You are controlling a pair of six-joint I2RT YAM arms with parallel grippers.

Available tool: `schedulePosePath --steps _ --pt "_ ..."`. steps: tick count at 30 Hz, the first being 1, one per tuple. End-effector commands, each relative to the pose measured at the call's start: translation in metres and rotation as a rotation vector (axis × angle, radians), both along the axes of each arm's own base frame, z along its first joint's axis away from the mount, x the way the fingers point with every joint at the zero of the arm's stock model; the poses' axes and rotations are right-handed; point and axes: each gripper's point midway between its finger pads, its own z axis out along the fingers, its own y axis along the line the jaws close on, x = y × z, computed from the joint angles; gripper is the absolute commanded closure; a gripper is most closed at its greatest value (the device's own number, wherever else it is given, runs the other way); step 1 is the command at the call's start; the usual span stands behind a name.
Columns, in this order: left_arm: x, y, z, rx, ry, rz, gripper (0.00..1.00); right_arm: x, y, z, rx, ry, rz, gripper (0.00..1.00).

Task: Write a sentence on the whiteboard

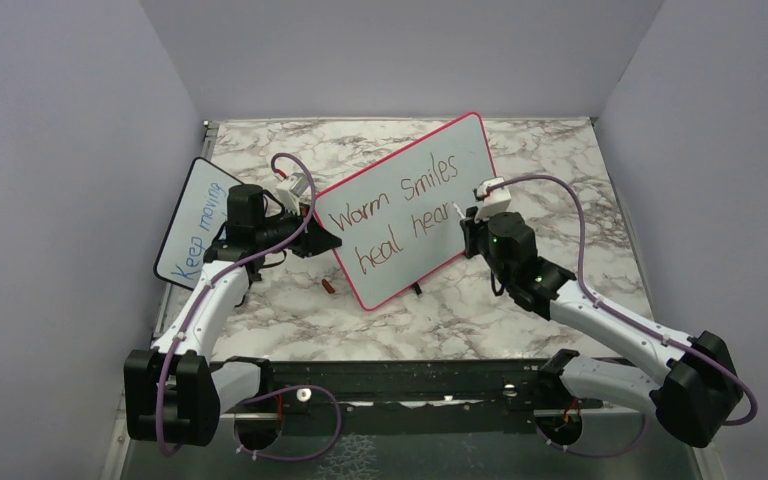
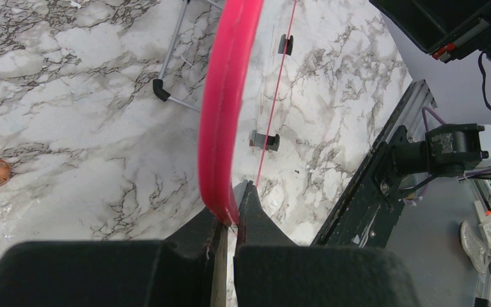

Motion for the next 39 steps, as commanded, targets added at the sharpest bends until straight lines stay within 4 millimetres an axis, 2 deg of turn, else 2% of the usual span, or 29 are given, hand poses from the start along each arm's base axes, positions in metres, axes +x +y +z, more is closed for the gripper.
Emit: schedulePosePath --steps 1,20,39 --pt "0.016 0.028 -0.029 0.158 -0.003 0.112 1.00 -0.002 -0.006 -0.011 -0.011 0.031 -0.019 1.00" --pt "0.016 0.028 -0.031 0.159 0.003 0.112 1.00 0.006 0.003 -0.016 -0.017 0.041 0.014 1.00" --pt "0.017 0.028 -0.030 0.159 0.001 0.111 1.00 0.020 -0.013 -0.013 -0.017 0.020 -0.071 1.00"
